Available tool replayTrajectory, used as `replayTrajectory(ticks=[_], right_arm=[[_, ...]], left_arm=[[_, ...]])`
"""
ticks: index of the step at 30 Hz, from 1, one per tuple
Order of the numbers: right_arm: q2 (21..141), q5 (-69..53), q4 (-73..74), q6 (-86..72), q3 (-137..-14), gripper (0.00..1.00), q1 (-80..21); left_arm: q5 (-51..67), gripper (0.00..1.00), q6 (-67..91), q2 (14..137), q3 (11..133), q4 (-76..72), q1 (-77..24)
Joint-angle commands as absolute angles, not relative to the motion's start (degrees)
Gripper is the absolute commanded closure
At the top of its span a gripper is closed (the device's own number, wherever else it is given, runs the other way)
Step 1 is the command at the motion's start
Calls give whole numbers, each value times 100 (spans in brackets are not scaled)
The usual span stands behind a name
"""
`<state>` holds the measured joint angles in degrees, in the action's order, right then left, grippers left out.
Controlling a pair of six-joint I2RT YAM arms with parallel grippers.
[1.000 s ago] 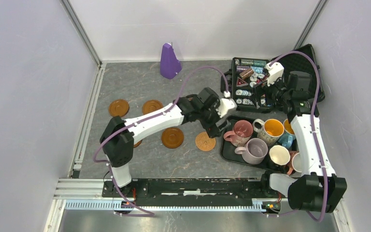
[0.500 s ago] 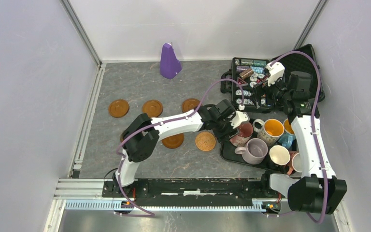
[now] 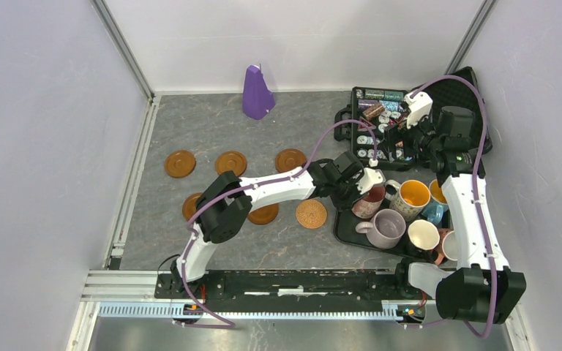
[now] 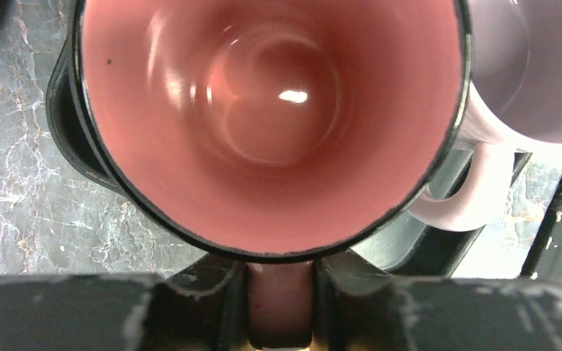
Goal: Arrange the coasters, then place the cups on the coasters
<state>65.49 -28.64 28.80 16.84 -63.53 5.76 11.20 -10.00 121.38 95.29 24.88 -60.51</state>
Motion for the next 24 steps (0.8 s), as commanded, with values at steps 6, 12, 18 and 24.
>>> replayTrajectory(ticks=[6, 12, 18, 24], right_arm=[[6596, -2866, 2782, 1749, -6684, 5, 611], [6615, -2861, 2761, 1734, -6697, 5, 613], [6603, -2797, 2697, 1823, -6670, 5, 615], [6618, -2738, 2709, 1890, -6684, 5, 615]], left_arm=[[1336, 98, -909, 11500, 9391, 1971, -5988], [1519, 98, -581, 10754, 9107, 1725, -5647], [1456, 98, -352, 9874, 8392, 816, -5107], [1198, 98, -592, 9243, 7602, 27, -4371]])
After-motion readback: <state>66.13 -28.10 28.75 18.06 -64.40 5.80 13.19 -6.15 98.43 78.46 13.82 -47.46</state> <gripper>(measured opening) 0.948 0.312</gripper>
